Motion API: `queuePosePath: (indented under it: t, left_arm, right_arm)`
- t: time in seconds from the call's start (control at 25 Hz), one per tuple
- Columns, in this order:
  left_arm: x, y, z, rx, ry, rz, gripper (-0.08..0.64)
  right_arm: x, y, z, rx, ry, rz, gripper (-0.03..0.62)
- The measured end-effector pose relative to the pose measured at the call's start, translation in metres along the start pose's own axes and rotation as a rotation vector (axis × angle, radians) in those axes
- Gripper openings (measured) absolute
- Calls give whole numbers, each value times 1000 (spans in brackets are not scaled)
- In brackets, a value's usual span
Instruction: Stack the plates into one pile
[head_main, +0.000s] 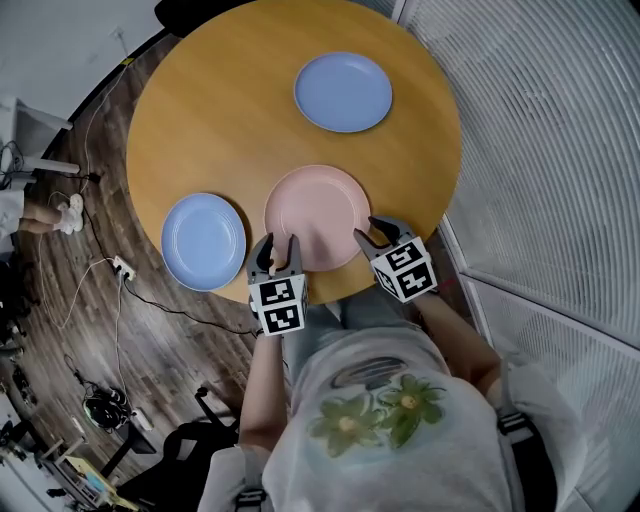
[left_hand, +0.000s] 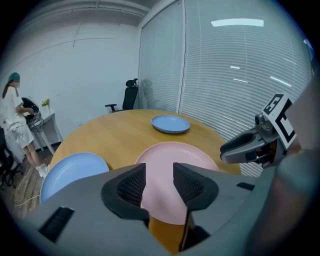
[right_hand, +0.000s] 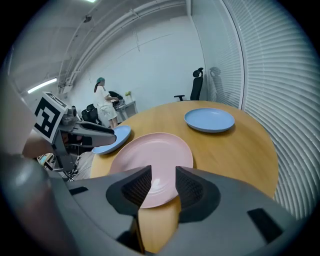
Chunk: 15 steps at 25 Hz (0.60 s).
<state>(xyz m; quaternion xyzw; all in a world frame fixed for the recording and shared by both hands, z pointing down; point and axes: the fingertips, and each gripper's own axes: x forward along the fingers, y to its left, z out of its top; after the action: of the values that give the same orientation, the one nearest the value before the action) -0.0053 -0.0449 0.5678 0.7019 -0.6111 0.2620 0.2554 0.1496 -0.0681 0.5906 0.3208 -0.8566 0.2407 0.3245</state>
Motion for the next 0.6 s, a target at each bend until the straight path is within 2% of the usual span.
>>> queuePosePath:
  t: [0.16,0.6]
  left_arm:
    - [6,9,-10,-9,31,16,183]
    - [35,39,-43,-57,138,25,196]
  right_arm:
    - [7,-12,-7,-1,37,-48,133]
    - [37,-26,-24,40,115,-105,138]
